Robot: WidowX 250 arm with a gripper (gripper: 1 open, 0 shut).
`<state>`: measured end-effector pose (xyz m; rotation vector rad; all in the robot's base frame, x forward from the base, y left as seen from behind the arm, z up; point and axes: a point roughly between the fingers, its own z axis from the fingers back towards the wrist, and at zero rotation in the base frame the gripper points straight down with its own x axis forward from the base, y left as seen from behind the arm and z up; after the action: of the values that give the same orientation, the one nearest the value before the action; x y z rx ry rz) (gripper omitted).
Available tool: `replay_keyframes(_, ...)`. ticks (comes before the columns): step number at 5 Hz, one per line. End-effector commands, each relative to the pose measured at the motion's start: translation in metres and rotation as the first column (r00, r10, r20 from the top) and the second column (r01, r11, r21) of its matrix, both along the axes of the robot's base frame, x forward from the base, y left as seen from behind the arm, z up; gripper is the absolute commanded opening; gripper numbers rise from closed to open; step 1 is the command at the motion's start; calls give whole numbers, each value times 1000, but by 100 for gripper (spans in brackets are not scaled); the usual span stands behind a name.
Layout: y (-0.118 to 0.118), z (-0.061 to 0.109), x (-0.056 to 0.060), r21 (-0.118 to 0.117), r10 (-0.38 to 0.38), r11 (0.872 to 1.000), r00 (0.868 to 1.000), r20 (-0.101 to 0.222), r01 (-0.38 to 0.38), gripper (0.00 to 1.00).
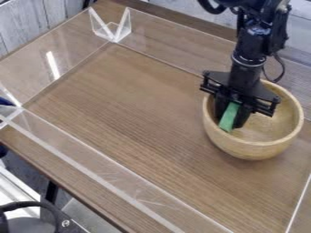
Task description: Put the green block in the brown bowl
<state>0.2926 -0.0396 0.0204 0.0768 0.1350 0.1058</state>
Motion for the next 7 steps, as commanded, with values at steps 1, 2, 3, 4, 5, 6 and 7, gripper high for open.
replay_keyframes(1,17,-25,-11,15,21,1000,997,-79,-20,0)
replay_keyframes(2,13,-26,-10,2,-11,1000,998,-66,11,0)
replay_keyframes(3,12,-24,-11,6,-23,1000,997,-67,24,0)
replay_keyframes(4,11,-23,-12,9,-36,999,997,-68,37,0)
replay_keyframes(5,8,-23,-12,2,-45,999,995,-84,46,0)
replay_keyframes(6,4,-23,-12,-4,-55,998,993,-100,55,0)
replay_keyframes(7,1,-25,-16,-22,-51,999,994,-99,49,0)
